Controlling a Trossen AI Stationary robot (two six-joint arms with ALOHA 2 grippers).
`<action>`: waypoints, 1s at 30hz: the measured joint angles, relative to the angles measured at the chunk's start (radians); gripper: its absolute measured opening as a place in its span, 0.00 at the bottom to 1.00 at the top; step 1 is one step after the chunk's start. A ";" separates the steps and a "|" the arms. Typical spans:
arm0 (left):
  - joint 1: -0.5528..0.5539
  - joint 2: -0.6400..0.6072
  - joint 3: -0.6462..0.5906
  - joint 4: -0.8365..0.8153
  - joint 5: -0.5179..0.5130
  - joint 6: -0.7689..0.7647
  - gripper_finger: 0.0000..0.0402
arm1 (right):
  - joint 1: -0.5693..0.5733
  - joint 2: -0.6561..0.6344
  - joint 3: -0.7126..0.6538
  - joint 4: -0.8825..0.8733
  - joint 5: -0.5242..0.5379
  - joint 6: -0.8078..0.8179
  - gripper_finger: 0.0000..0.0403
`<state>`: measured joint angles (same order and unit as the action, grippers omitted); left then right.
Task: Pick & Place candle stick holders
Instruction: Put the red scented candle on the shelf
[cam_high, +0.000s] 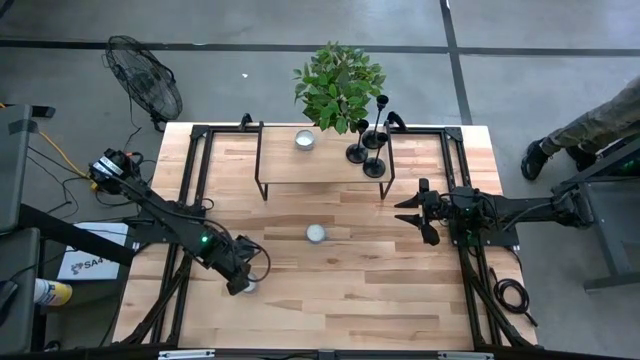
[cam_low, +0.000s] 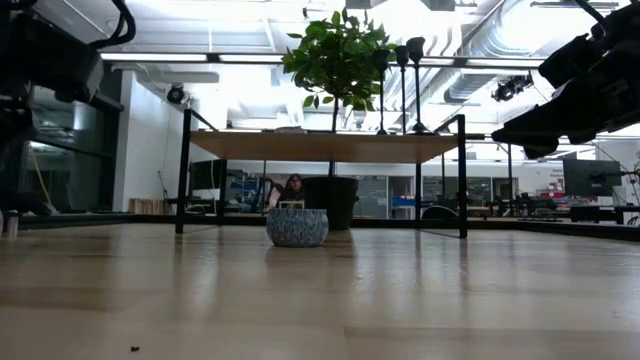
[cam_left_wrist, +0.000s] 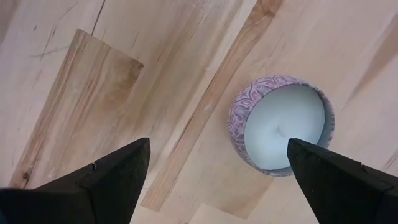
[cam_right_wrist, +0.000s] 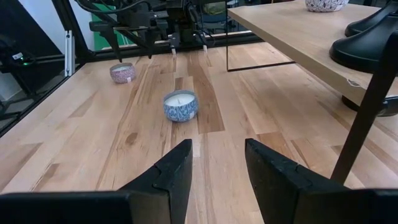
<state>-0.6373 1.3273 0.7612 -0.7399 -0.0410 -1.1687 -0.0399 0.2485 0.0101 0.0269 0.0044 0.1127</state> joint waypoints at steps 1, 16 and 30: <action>0.001 0.000 0.000 0.002 0.001 0.000 0.93 | 0.000 0.000 0.000 0.000 0.000 0.001 0.35; 0.002 0.052 0.000 0.013 0.004 -0.018 0.93 | 0.000 0.000 0.000 0.000 0.000 0.001 0.35; 0.003 0.052 0.000 0.009 -0.009 -0.018 0.79 | 0.000 0.000 0.000 0.000 0.000 0.000 0.35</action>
<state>-0.6346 1.3792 0.7609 -0.7307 -0.0502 -1.1862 -0.0397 0.2485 0.0101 0.0266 0.0043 0.1127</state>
